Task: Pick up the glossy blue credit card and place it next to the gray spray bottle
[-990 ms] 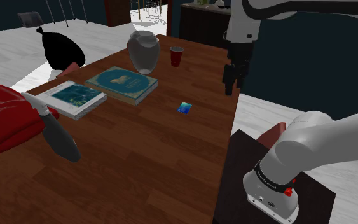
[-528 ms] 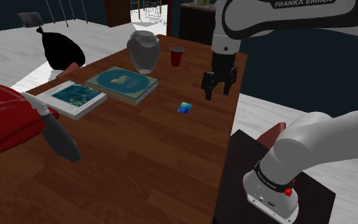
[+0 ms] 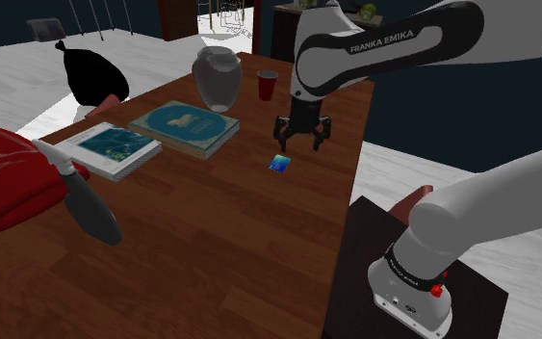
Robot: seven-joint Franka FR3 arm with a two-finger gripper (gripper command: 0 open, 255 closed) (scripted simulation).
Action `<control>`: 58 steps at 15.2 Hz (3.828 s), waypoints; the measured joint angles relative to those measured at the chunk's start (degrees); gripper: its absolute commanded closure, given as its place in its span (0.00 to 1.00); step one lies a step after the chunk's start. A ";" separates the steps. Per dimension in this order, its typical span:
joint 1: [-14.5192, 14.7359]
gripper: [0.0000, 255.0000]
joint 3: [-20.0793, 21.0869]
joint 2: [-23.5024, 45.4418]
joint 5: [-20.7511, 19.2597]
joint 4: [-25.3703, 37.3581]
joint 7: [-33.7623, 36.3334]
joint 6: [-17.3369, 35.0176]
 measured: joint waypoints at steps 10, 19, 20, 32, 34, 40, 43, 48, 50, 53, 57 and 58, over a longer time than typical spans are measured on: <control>-12.23 0.00 9.46 17.30 -13.29 5.09 34.75 16.44; -13.47 0.00 10.00 21.52 -16.92 3.58 38.14 21.66; -13.47 0.00 10.00 21.54 -16.94 3.56 38.16 21.70; -13.43 1.00 10.00 21.34 -16.85 3.59 38.12 21.80; -13.44 1.00 10.02 21.39 -16.91 3.64 38.17 21.76; -13.02 1.00 9.52 18.80 -14.69 5.20 36.12 17.84; -12.73 1.00 9.16 17.08 -13.47 6.11 35.00 15.48; -12.30 1.00 8.57 14.65 -11.92 8.01 33.51 11.47; -12.22 1.00 8.23 13.80 -11.43 8.96 32.86 9.79; -12.10 1.00 7.89 12.81 -10.91 10.57 32.21 7.31; -11.99 1.00 7.49 11.76 -10.42 12.45 31.51 4.50; -11.99 1.00 7.27 11.36 -10.25 13.14 31.15 3.47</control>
